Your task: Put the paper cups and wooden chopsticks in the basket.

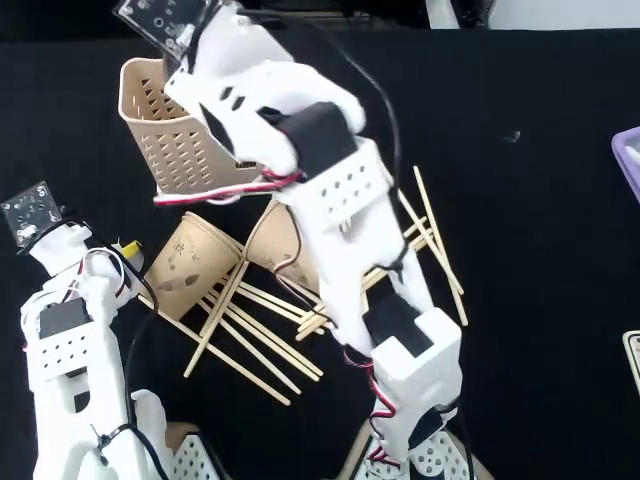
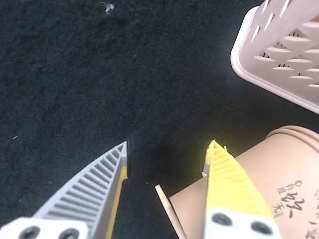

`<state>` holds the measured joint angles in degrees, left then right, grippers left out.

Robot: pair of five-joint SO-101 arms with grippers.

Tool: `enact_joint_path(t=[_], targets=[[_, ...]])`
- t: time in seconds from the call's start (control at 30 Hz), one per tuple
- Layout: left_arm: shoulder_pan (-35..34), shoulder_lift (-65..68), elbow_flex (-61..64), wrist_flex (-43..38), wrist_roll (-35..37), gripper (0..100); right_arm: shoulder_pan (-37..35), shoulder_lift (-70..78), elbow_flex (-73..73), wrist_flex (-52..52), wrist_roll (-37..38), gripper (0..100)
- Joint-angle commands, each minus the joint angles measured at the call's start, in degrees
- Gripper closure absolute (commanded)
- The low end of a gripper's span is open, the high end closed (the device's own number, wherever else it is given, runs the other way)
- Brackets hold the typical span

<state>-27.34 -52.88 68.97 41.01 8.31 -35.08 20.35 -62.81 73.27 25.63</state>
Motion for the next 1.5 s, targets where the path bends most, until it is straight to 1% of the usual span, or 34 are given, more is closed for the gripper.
enact_joint_path(t=[0.0, 0.23, 0.43, 0.5, 0.6, 0.77, 0.83, 0.9, 1.03, 1.17, 1.3, 1.47], targets=[[0.40, -1.05, -0.40, -1.23, 0.18, 75, -0.70, -0.40, -6.46, 10.20, -0.35, 81.2], [0.31, -1.05, -0.40, -1.23, 0.18, 75, -0.70, -0.40, -8.04, 27.08, -0.35, 80.8], [0.22, -1.05, -0.40, -1.23, 0.18, 75, -0.79, -0.40, 2.59, 27.78, -1.41, 80.8], [0.22, -1.05, -0.40, -1.23, 0.18, 75, -1.32, -0.40, 8.22, 27.60, -6.24, 80.8], [0.22, -1.05, -0.40, -1.23, 0.18, 75, -1.67, -0.40, 15.34, 27.52, -15.56, 81.0], [0.22, -1.05, -0.40, -1.23, 0.18, 75, -0.44, -0.31, 24.22, 24.44, -33.14, 80.9], [0.22, -1.05, -0.40, -1.23, 0.18, 75, 0.53, -0.31, 25.89, 21.63, -37.80, 80.9], [0.22, -1.05, -0.40, -1.23, 0.18, 75, 1.49, -0.31, 26.86, 19.16, -40.26, 80.9], [0.13, -1.14, -0.40, -1.23, 0.18, 75, 2.02, 0.04, 27.65, 14.95, -40.44, 80.9], [0.13, -1.14, -0.40, -1.23, 0.18, 75, 1.58, 3.91, 28.62, 12.04, -40.88, 81.0], [0.13, -1.14, -0.40, -1.05, 0.18, 75, 1.76, 9.63, 27.30, 11.87, -40.79, 81.0], [0.13, -1.14, -0.40, -1.05, 0.18, 75, 5.01, 11.82, 24.92, 14.15, -40.44, 81.1]])
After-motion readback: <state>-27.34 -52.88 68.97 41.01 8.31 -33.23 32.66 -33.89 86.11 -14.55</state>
